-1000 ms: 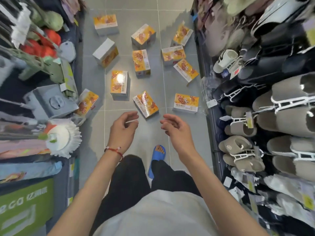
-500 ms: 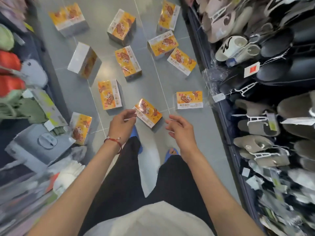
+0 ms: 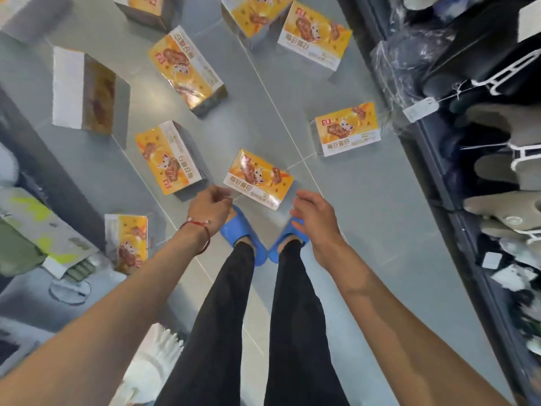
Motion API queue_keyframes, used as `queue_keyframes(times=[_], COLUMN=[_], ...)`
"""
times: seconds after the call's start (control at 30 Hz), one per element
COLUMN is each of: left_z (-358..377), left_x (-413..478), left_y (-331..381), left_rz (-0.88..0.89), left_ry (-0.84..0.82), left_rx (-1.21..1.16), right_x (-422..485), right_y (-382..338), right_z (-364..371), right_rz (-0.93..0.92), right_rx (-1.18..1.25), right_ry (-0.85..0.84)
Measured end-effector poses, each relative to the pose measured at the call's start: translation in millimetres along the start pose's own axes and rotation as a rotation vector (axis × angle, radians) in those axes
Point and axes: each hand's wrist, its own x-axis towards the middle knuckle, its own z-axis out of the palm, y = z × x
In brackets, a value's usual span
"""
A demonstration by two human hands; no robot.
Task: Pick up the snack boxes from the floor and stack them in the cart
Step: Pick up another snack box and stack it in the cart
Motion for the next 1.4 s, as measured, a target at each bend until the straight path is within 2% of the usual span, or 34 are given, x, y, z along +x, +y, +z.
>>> queue_keyframes(times=[0.3, 0.47, 0.63, 0.83, 0.97, 1.17, 1.4], left_z=[54, 81, 104, 128, 140, 138, 119], left_x=[134, 205, 276, 343, 360, 336, 250], left_y=[-57, -81, -91, -98, -100, -101, -72], left_rz=[-0.013, -0.052, -0.021, -0.015, -0.098, -0.145, -0.127], left_ry=[0.002, 0.031, 0.053, 0.032, 0.012, 0.027, 0.061], left_rx=[0.212, 0.207, 0.236, 0.188, 0.082, -0.040, -0.181], right_x=[158, 237, 312, 387, 443, 398, 309], right_y=[69, 102, 128, 148, 187, 146, 98], right_z=[18, 30, 40, 62, 69, 68, 36], right_rz=[0.036, 0.070, 0.109, 0.232, 0.275, 0.287, 0.195], right_rx=[-0.127, -0.209, -0.277, -0.135, 0.019, 0.009, -0.046], right_ry=[0.005, 0.100, 0.144, 0.088, 0.105, 0.155, 0.162])
